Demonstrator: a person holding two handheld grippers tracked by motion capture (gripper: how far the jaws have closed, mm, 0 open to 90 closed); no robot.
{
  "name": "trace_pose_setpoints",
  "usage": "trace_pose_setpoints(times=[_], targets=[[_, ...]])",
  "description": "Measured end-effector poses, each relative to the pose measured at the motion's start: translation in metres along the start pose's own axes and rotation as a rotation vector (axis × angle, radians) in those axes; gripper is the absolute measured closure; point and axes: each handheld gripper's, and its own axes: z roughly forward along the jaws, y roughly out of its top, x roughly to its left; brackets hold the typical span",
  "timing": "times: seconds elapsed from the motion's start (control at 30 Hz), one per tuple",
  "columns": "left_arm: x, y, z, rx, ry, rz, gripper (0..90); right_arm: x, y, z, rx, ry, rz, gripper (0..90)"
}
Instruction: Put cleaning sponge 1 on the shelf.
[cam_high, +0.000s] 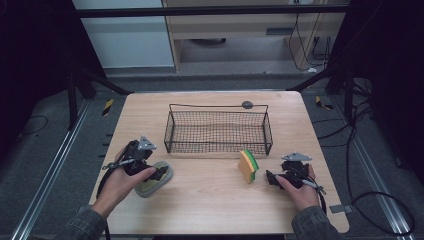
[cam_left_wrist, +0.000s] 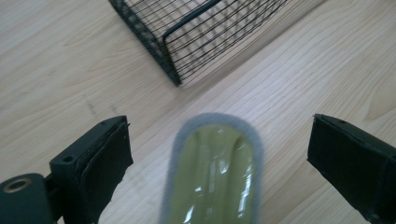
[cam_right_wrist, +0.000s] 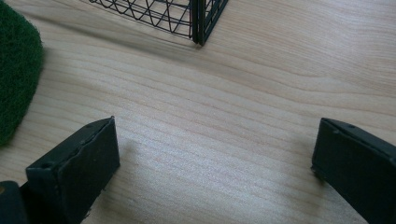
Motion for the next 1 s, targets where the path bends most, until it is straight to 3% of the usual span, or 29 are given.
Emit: trace_pose_setpoints(times=[0.13,0.2,0.23,0.33,0.43,0.57,0.73,1.0], targets=[[0.005,0.003,-0.002,0.068,-0.005,0.03,5.6,0.0,0.0,0.0,0.002,0.004,-0.002,1.1],[0.004,0.005,-0.004,0.091,0.027,0.093,5.8,-0.001,0.0,-0.001,0.006,0.005,-0.002,1.3],[0.003,0.005,-0.004,0.09,0.026,0.095,6.1,-0.002,0.0,0.0,0.0,0.003,-0.017,1.6],[0.002,0.009,-0.004,0.113,0.016,0.093,7.0,-0.001,-0.001,-0.002,0.001,0.009,0.004,2.0],[0.0,0.014,-0.003,0.165,0.014,0.119,8.7,-0.001,-0.001,-0.001,0.001,0.008,0.004,2.0],[0.002,0.017,0.0,0.211,-0.025,0.09,9.1,-0.001,0.0,-0.001,0.002,0.008,0.003,2.0],[0.005,0.013,0.006,0.267,-0.038,0.094,9.2,-0.001,0.0,-0.001,-0.001,0.007,0.0,2.0],[0.007,0.008,0.007,0.318,-0.07,0.088,17.1,0.0,-0.001,-0.001,-0.002,0.008,-0.006,2.2]])
